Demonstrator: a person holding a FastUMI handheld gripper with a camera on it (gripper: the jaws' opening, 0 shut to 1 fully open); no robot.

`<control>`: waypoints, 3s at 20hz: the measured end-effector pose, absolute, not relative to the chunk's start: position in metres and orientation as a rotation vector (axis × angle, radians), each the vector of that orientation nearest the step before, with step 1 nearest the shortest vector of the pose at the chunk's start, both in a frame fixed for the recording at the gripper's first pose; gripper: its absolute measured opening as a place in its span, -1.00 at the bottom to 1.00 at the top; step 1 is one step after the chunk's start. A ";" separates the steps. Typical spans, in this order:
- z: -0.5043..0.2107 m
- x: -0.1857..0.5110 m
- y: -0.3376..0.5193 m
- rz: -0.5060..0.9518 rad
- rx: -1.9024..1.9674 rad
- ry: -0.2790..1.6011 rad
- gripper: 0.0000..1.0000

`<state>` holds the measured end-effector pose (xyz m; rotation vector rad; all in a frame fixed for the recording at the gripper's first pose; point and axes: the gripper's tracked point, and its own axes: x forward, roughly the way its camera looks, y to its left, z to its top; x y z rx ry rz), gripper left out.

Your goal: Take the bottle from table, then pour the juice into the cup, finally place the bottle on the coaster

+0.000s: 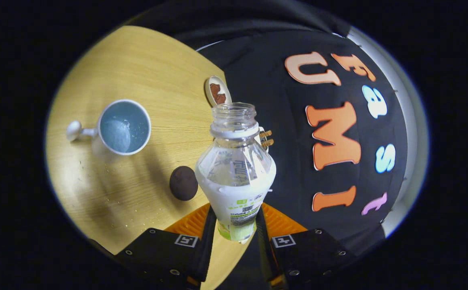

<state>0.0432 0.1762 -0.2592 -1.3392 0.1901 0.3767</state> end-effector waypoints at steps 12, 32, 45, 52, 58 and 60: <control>-0.279 0.066 0.166 0.336 -0.581 0.428 0.04; -0.352 0.144 0.188 0.324 -0.133 0.584 0.05; -0.355 0.132 0.186 0.316 -0.110 0.594 0.33; -0.299 0.105 0.165 0.300 -0.084 0.536 0.94; -0.196 0.081 0.125 0.270 -0.092 0.398 0.94; -0.164 0.074 0.101 0.227 -0.086 0.369 0.94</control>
